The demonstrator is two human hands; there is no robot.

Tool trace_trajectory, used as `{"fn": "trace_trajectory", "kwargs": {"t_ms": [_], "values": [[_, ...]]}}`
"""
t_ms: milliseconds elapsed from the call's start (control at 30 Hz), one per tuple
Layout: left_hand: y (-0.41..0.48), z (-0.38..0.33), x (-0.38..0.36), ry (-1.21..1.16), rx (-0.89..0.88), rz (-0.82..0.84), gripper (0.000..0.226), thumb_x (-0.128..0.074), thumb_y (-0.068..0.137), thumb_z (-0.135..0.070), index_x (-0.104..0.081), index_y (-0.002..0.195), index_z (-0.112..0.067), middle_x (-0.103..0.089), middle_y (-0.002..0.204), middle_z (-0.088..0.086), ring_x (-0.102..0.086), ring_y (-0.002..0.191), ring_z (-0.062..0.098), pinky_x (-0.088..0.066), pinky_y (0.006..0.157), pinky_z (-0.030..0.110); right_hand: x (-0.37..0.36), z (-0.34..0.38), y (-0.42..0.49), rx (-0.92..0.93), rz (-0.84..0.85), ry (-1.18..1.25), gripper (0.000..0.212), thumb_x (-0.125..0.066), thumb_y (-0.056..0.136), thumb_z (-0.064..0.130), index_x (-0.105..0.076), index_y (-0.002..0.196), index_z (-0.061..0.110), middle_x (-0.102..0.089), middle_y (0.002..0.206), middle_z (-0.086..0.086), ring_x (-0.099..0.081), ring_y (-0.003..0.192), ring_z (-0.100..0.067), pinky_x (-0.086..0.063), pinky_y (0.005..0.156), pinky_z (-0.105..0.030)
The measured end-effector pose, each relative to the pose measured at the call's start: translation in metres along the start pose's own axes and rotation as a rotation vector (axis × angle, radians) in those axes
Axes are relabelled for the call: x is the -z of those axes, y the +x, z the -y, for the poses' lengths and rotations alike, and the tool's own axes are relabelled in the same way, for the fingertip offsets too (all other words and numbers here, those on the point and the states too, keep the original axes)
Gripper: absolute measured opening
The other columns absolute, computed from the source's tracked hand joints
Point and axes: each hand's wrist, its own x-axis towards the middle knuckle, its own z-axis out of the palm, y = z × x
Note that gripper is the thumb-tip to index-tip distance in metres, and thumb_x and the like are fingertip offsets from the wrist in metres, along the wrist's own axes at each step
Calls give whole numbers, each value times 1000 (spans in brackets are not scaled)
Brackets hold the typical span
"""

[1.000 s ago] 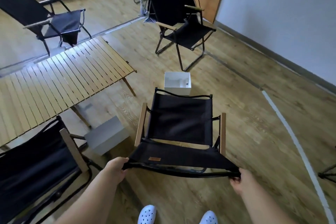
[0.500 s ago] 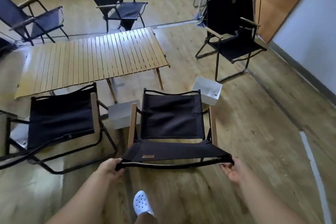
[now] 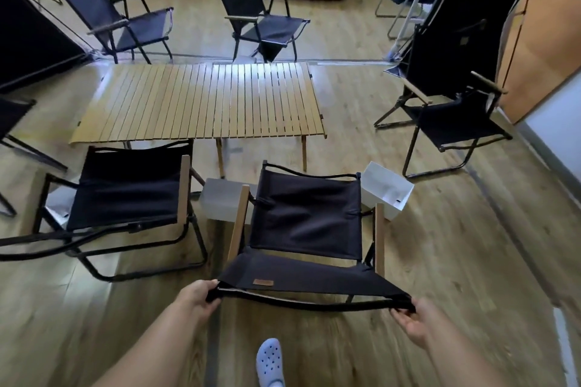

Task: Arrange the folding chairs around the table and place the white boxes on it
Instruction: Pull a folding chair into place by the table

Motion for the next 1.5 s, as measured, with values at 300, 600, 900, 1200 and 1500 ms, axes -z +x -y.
{"fn": "trace_trajectory", "kwargs": {"t_ms": [300,600,900,1200,1500], "values": [[6,-27,-34,-10,28,-15,28,-48,99,-4,-57,124,5,-54,134,24,-51,126,35,-44,96,37,-29,38,8,48,13,-3,37,-33,105,10,-40,139,-3,-41,142,-23,-40,136,-34,-32,114,-43],[1,-21,-74,-123,37,-52,17,-44,99,2,-54,85,1,-54,128,24,-51,125,35,-41,107,40,-30,79,42,-8,95,-29,23,-33,101,6,-49,84,3,-51,88,-15,-54,100,-33,-39,103,-40],[-19,14,-141,-210,27,-81,16,-46,99,-1,-53,84,-1,-52,130,24,-45,131,34,-39,106,40,-14,151,74,62,129,-119,19,-32,102,9,-49,110,3,-54,109,-20,-52,75,-27,-40,98,-40],[-56,45,-247,-241,12,-38,13,-52,97,-2,-59,107,3,-55,128,23,-55,118,33,-46,89,35,17,248,104,49,99,-98,34,-28,106,15,-44,80,1,-53,116,-22,-39,137,-32,-31,112,-39],[-81,68,-312,-205,-11,-13,7,-48,99,0,-55,96,2,-54,87,16,-57,85,28,-50,75,34,37,292,130,93,114,-42,23,-36,106,20,-47,91,6,-40,150,-13,-42,136,-25,-31,114,-35]]}}
